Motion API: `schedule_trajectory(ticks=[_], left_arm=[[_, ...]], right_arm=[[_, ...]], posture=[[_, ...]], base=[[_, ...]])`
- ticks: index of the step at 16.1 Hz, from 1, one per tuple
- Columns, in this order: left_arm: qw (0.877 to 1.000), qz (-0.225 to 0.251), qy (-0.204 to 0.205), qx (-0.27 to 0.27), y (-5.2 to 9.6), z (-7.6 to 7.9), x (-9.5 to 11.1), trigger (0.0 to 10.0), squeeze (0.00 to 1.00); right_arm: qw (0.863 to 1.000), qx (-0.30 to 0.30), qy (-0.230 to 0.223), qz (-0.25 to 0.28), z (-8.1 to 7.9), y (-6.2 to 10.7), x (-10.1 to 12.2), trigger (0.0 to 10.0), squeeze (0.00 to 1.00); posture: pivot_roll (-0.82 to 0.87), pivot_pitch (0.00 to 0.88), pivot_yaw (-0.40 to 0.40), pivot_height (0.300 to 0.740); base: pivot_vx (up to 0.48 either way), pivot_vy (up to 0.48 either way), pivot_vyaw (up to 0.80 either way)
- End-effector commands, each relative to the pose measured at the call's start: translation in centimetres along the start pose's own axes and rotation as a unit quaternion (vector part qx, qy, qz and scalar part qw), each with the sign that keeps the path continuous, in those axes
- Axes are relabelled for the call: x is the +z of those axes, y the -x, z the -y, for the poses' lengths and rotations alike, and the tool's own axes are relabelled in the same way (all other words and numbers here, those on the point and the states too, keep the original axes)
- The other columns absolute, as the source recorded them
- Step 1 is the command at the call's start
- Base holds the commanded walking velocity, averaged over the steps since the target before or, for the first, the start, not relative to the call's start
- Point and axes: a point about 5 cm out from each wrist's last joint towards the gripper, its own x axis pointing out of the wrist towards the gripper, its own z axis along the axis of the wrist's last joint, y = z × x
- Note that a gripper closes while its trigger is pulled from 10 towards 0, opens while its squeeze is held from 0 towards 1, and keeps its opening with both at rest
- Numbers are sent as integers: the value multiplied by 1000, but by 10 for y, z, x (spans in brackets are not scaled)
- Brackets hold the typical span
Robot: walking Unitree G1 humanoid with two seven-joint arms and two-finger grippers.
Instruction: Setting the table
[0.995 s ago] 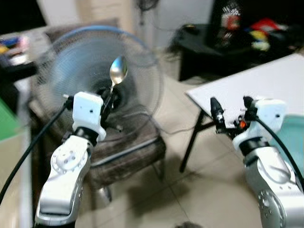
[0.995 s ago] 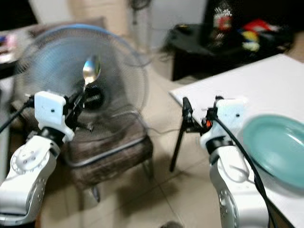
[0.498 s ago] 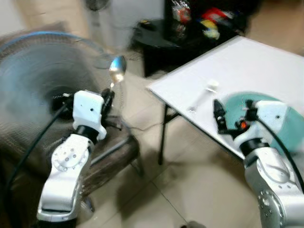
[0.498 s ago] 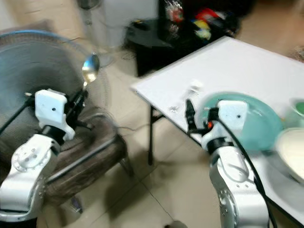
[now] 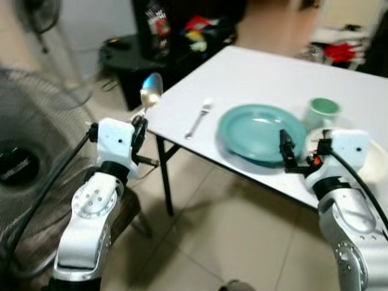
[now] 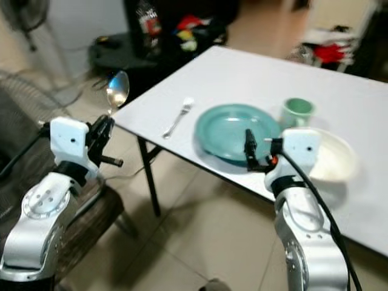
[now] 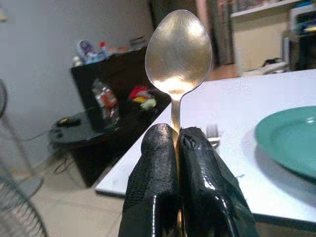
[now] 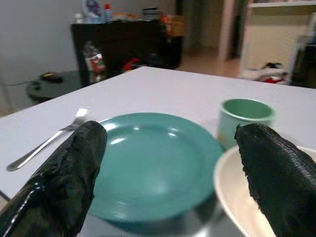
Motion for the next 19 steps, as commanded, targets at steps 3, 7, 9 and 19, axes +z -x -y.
schedule_trajectory(ticks=[3, 7, 9, 19], left_arm=[[1000, 8, -16, 12, -4, -11, 3, 10000, 0], [1000, 14, -19, 1, -8, -11, 4, 10000, 0], [1000, 10, -11, 1, -9, -11, 3, 10000, 0], [999, -35, 28, 18, -2, -12, -14, 10000, 0]], right_arm=[[1000, 1, -10, -8, -4, 1, -3, 10000, 0], [1000, -7, -17, -7, -5, 3, -4, 10000, 0], [1000, -8, -17, -6, -5, 3, -4, 10000, 0], [998, 33, 38, -36, -12, -4, -16, 10000, 0]], posture=[[-85, 0, 51, 740], [-95, 0, 80, 740], [-99, 0, 85, 740], [-82, 0, 60, 740]], base=[[0, 480, -800], [0, 480, -800], [0, 240, -800], [156, 0, -44]])
